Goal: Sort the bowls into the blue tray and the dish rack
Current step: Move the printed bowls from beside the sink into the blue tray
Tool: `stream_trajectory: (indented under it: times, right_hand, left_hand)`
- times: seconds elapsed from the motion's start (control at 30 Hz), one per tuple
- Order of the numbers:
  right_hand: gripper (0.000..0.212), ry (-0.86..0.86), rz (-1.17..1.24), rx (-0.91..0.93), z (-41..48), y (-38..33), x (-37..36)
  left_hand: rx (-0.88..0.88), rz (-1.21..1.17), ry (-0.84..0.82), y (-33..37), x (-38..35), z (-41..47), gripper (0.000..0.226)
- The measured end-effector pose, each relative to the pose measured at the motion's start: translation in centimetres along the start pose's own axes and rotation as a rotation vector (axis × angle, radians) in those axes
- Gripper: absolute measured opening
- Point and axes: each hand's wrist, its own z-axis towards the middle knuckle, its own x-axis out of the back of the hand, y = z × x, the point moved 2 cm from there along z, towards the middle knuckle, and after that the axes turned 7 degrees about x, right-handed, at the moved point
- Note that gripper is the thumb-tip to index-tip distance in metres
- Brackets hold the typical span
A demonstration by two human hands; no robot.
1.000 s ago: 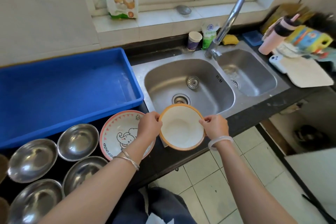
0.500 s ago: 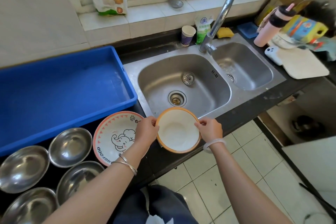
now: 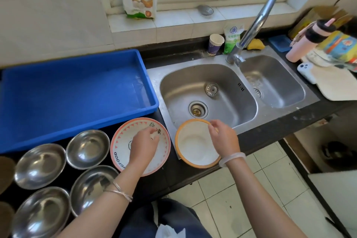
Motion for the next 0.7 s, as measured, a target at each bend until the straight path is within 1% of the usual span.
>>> stream_trajectory:
  times: [0.1, 0.17, 0.27, 0.37, 0.43, 0.5, 0.6, 0.7]
  right_hand:
    - [0.030, -0.158, 0.004, 0.188, 1.5, -4.3, -2.5]
    - [0.033, -0.297, -0.061, 0.267, 2.4, -6.9, -4.7]
    - [0.032, -0.491, -0.225, 0.319, 3.7, -9.5, -7.8]
    - [0.026, -0.625, -0.373, 0.324, 4.7, -10.6, -10.0]
    - [0.022, -0.672, -0.376, 0.312, 5.3, -10.9, -11.0]
    - [0.017, -0.694, -0.377, 0.317, 5.9, -11.1, -11.5]
    - [0.019, -0.702, -0.363, 0.364, 6.6, -11.3, -11.7]
    - [0.016, -0.706, -0.316, 0.386, 6.8, -11.3, -11.0]
  left_hand:
    - [0.051, 0.075, 0.125, -2.2, 2.3, 0.0, 0.038]
    - [0.101, 0.143, 0.162, -3.7, 3.3, -0.2, 0.045]
    - [0.214, 0.092, 0.161, -5.4, 4.2, -0.8, 0.053]
    - [0.244, 0.032, 0.135, -6.3, 4.1, -1.2, 0.053]
    - [0.261, -0.009, 0.150, -6.5, 4.0, -1.2, 0.049]
    - [0.293, -0.034, 0.199, -6.6, 4.0, -1.1, 0.044]
    - [0.306, -0.082, 0.263, -7.0, 4.1, -0.8, 0.040]
    - [0.302, -0.134, 0.286, -7.6, 4.4, -0.7, 0.040]
